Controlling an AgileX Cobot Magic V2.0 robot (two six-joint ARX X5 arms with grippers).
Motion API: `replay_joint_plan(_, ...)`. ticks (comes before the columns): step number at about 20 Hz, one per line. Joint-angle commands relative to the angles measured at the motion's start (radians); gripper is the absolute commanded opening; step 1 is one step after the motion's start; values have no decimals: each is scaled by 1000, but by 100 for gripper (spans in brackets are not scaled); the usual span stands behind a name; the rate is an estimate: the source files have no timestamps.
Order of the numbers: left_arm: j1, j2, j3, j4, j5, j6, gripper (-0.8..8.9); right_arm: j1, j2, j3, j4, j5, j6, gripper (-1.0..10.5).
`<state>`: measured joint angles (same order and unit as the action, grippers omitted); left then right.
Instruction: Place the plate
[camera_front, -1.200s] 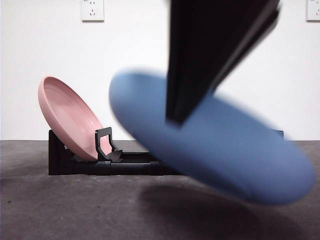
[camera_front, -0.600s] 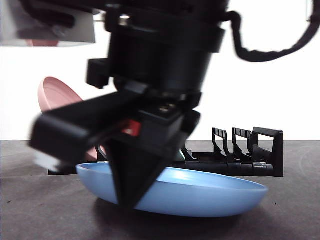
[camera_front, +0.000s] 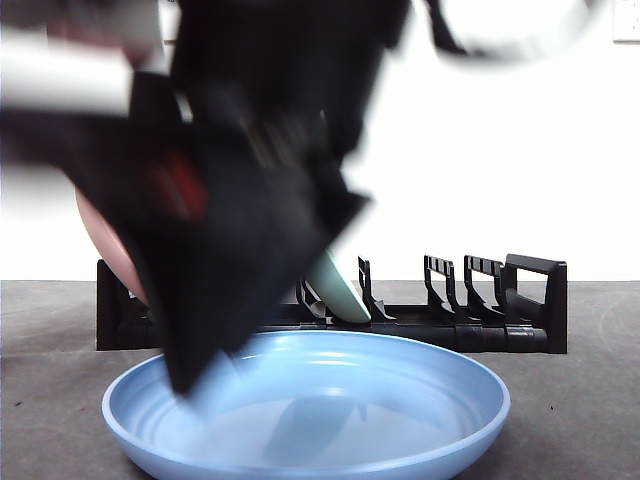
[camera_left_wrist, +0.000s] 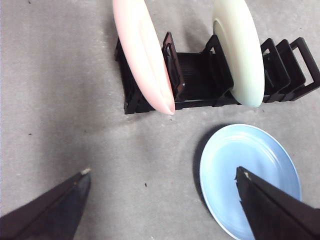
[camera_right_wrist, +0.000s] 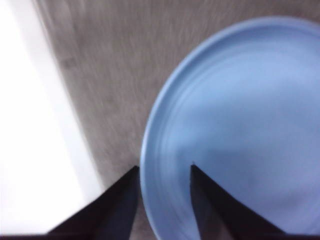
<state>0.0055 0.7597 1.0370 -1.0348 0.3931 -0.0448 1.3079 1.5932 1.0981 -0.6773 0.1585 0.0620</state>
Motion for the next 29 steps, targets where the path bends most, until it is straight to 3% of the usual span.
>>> replay_joint_plan(1, -12, 5, 23, 11, 5, -23, 466, 14, -52, 80, -61, -4, 42, 245)
replay_joint_plan(4, -24, 11, 23, 11, 5, -47, 467, -24, -162, 91, -101, -5, 80, 245)
replay_joint_plan(10, -64, 68, 23, 48, 5, -75, 468, -259, -469, 91, -190, -15, 165, 244)
replay_joint_plan(14, -119, 137, 23, 139, 5, -130, 467, -426, -633, 91, -243, -82, 190, 244)
replay_joint_plan(17, -173, 212, 24, 261, -9, -173, 468, -486, -684, 91, -310, -80, 193, 244)
replay_joint_plan(19, -219, 286, 46, 326, -77, -182, 468, -507, -695, 91, -353, -80, 193, 244)
replay_joint_plan(24, -299, 491, 180, 325, -312, -152, 467, -512, -693, 90, -385, -79, 193, 244)
replay_joint_plan(29, -317, 673, 317, 298, -421, -143, 467, -512, -693, 90, -386, -72, 193, 244)
